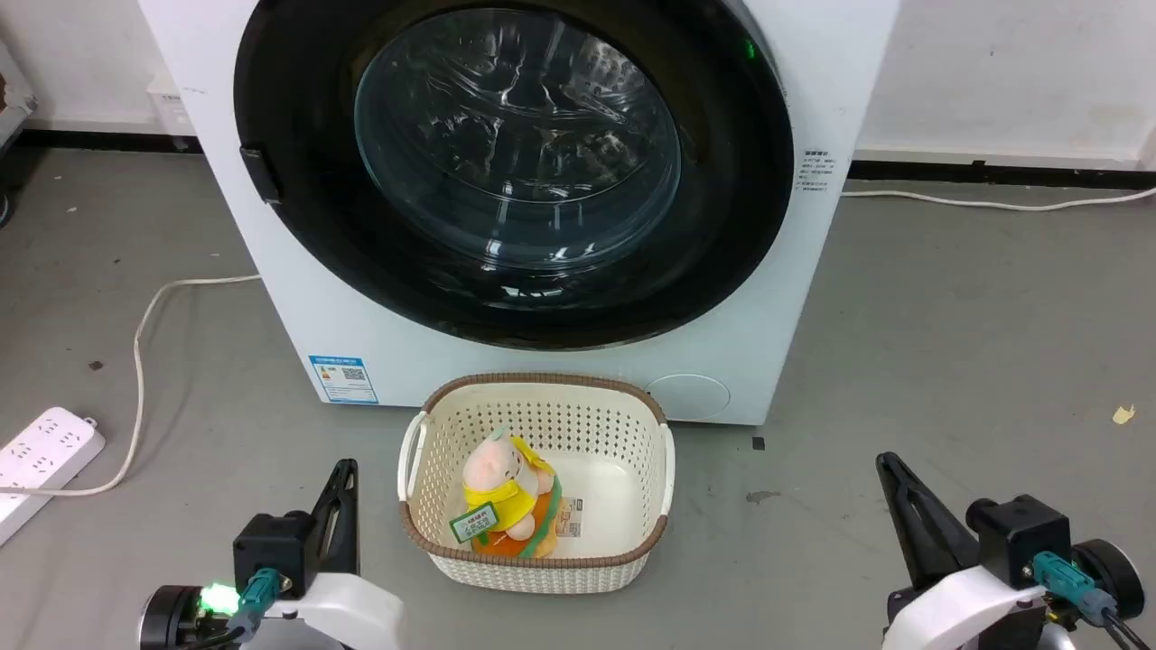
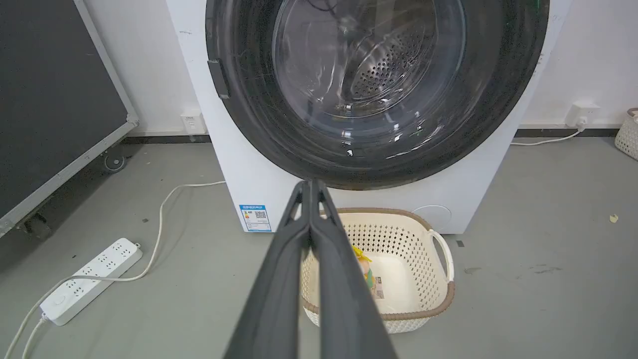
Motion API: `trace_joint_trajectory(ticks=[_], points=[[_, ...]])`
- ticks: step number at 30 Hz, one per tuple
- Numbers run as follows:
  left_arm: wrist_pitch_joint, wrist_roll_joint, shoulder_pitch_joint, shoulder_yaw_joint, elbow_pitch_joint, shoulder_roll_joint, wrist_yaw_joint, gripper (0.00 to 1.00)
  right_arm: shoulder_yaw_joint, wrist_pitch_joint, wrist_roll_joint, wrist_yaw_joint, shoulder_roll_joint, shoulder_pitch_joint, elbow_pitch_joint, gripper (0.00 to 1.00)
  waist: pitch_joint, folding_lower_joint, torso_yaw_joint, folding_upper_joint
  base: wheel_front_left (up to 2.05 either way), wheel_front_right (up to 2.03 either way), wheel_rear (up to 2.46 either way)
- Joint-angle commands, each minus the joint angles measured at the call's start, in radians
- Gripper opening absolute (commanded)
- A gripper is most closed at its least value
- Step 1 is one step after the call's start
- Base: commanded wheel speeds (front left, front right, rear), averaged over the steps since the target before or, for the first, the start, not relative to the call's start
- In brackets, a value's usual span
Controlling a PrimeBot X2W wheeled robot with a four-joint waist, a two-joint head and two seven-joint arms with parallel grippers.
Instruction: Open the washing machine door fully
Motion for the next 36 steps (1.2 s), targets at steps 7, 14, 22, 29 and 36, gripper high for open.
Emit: trace_joint_trajectory(ticks=[7, 14, 22, 29, 36], points=[[0.0, 0.002, -0.015, -0.001, -0.004, 0.001, 0.003, 0.0, -0.001, 0.001, -0.008, -0.001, 0.005, -0.012, 0.002, 0.0, 0.0, 0.0, 0.0, 0.0, 0.0, 0.0, 0.0], [0.0, 0.002, -0.015, -0.001, -0.004, 0.001, 0.003, 0.0, -0.001, 0.001, -0.008, -0.001, 0.005, -0.012, 0.002, 0.0, 0.0, 0.0, 0.0, 0.0, 0.0, 0.0, 0.0], [0.0, 0.002, -0.015, -0.001, -0.004, 0.001, 0.003, 0.0, -0.001, 0.001, -0.008, -0.001, 0.005, -0.012, 0.002, 0.0, 0.0, 0.0, 0.0, 0.0, 0.0, 0.0, 0.0], [0.0, 0.002, -0.015, -0.001, -0.004, 0.001, 0.003, 0.0, -0.001, 0.001, -0.008, -0.001, 0.005, -0.012, 0.002, 0.0, 0.0, 0.0, 0.0, 0.0, 0.0, 0.0, 0.0], [0.0, 0.002, -0.015, -0.001, -0.004, 0.001, 0.003, 0.0, -0.001, 0.001, -0.008, -0.001, 0.005, -0.012, 0.002, 0.0, 0.0, 0.0, 0.0, 0.0, 0.0, 0.0, 0.0]])
